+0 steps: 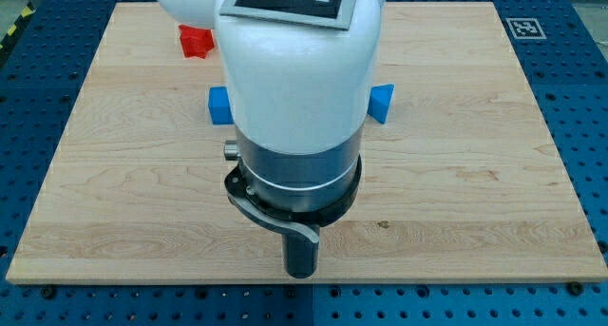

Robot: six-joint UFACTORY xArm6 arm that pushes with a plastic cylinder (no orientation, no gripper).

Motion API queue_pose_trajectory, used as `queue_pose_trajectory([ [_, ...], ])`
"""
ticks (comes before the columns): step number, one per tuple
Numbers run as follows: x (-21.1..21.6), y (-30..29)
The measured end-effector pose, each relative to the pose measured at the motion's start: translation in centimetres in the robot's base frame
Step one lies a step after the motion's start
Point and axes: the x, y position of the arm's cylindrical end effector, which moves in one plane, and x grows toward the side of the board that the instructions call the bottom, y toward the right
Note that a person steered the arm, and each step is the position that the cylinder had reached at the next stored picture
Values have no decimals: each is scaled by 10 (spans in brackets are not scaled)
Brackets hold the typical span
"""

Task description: Point at the green circle

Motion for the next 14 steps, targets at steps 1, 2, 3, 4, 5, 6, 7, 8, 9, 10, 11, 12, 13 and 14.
queue_pose_trajectory([
  [1,-1,0],
  [2,-1,-5],
  [3,-1,-5],
  [4,-1,-5],
  [5,1,-5],
  [6,1,-5],
  [7,1,-4],
  [8,1,-4],
  [9,-2,-4],
  [10,-2,-5],
  [11,-32,-7],
  [12,-88,-7],
  [13,-105,-7],
  [14,-111,4],
])
